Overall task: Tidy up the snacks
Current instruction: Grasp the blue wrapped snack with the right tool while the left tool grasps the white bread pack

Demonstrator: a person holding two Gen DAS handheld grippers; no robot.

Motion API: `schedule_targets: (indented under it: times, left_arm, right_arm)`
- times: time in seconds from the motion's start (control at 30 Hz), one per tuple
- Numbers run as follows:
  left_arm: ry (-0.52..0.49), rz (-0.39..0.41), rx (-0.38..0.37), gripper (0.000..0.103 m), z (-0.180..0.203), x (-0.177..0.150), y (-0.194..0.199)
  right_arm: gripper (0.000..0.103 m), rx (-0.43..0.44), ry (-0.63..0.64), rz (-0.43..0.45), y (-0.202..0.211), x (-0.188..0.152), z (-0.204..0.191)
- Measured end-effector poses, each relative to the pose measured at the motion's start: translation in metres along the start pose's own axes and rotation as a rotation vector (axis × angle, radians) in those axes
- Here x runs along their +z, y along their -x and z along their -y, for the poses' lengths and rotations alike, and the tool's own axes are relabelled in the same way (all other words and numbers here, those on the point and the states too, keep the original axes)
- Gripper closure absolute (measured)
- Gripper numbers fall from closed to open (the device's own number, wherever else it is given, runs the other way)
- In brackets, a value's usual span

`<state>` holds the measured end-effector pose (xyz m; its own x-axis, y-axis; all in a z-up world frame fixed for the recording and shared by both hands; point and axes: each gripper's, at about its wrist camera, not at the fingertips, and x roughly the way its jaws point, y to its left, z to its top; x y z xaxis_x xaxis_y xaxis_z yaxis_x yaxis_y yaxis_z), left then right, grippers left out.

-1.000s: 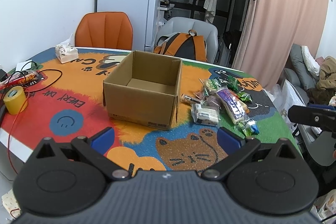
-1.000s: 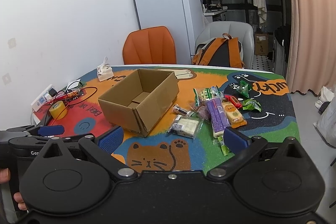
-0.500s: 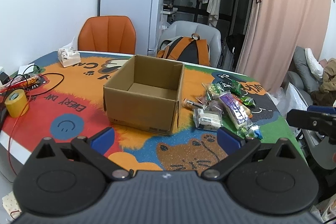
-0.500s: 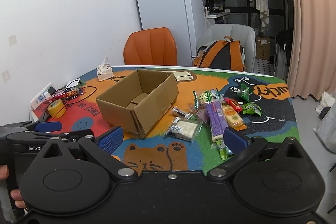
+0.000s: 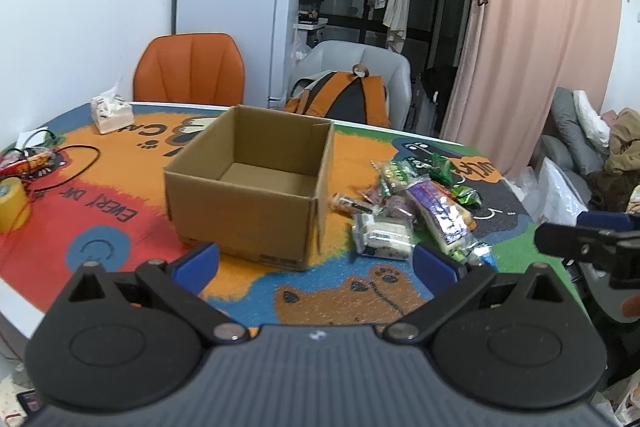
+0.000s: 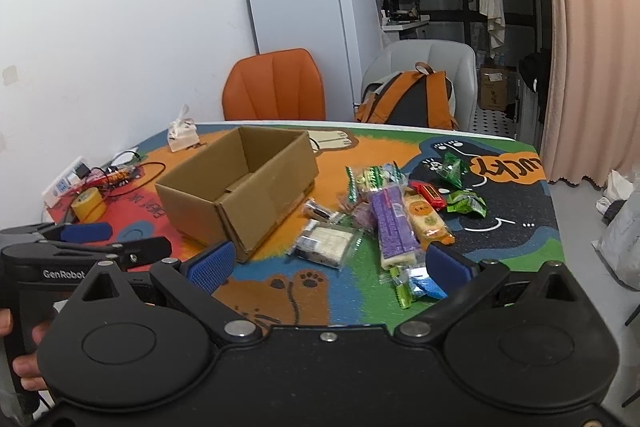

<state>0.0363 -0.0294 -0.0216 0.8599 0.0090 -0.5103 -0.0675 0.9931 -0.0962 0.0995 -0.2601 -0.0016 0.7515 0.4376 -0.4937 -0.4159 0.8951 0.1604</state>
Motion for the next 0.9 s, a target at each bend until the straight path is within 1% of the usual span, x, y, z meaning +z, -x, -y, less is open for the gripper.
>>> schedule_targets:
  times: [0.2, 0.33, 0.5, 0.57, 0.67, 0.8, 0.9]
  left_arm:
    - [-0.001, -0.009, -0.057, 0.002, 0.009, -0.004, -0.017]
    - [-0.001, 0.000, -0.089, 0.003, 0.015, -0.006, -0.027]
    - [-0.010, -0.023, -0.121, 0.007, 0.026, -0.009, -0.045]
    - [-0.015, -0.032, -0.127, 0.007, 0.031, -0.010, -0.051]
    - [-0.022, -0.043, -0.132, 0.011, 0.036, -0.011, -0.061]
    - [-0.011, -0.060, -0.143, 0.014, 0.040, -0.009, -0.078]
    - [0.000, -0.073, -0.146, 0.015, 0.042, -0.008, -0.089]
  right_arm:
    - [0.000, -0.018, -0.014, -0.013, -0.011, -0.008, 0.014]
    - [0.007, -0.027, -0.034, -0.028, -0.020, -0.013, 0.025]
    - [0.008, -0.035, -0.045, -0.058, -0.035, -0.018, 0.037]
    - [0.008, -0.038, -0.053, -0.071, -0.041, -0.021, 0.041]
    - [0.009, -0.040, -0.068, -0.090, -0.051, -0.024, 0.047]
    - [0.009, -0.044, -0.080, -0.113, -0.063, -0.027, 0.055]
    - [0.015, -0.048, -0.081, -0.130, -0.072, -0.029, 0.060]
